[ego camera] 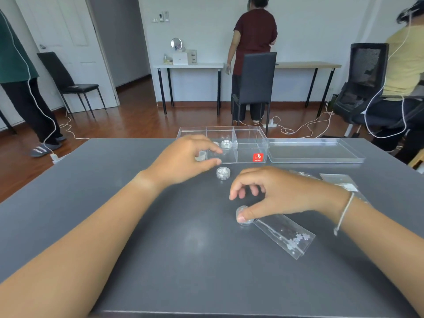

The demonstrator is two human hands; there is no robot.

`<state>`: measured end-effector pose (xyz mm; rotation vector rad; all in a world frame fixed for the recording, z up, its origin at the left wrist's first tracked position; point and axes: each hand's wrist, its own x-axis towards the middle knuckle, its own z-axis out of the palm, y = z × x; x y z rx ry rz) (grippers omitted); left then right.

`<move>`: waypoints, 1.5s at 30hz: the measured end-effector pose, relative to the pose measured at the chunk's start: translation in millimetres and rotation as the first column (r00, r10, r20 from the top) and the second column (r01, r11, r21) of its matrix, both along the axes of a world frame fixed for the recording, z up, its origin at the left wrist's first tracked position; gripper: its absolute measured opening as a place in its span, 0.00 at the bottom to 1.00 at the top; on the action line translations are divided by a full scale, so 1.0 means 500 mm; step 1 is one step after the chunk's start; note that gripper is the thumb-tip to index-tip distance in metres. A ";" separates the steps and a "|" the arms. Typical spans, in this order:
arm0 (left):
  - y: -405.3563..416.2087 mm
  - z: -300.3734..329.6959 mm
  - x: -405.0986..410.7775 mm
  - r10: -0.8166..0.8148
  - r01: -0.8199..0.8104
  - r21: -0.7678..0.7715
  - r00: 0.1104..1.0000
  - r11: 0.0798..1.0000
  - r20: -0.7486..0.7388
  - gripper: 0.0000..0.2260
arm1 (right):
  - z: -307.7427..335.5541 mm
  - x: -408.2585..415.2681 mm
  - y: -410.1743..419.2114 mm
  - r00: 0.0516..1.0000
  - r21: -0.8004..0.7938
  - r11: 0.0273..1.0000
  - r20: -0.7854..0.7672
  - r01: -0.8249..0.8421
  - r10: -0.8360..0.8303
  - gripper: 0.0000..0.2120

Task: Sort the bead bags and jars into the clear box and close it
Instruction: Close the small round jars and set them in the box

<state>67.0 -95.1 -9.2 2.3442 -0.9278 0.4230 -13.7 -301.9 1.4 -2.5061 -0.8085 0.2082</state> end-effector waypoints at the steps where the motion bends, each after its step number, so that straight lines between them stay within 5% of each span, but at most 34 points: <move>1: -0.006 -0.006 -0.004 -0.006 0.006 0.037 1.000 0.999 -0.015 0.10 | -0.001 -0.004 0.000 1.000 -0.008 1.000 -0.009 -0.005 0.005 0.13; 14: -0.025 -0.037 -0.009 0.025 0.001 0.233 0.994 0.972 -0.106 0.12 | 0.000 -0.013 -0.007 0.998 -0.007 1.000 -0.058 0.001 -0.002 0.09; 25: -0.035 -0.039 -0.014 0.022 -0.001 0.180 0.994 0.984 -0.110 0.09 | 0.018 0.032 -0.039 0.995 0.266 0.960 0.017 0.086 -0.094 0.07; 32: -0.013 -0.009 -0.022 -0.010 0.008 -0.014 0.981 1.000 -0.193 0.04 | 0.054 0.126 -0.034 0.951 0.429 0.884 0.150 0.184 -0.270 0.07; 45: 0.003 0.015 -0.014 0.041 -0.053 -0.153 0.996 0.987 -0.083 0.04 | 0.067 0.275 0.032 0.952 -0.084 0.948 0.043 0.307 -0.304 0.04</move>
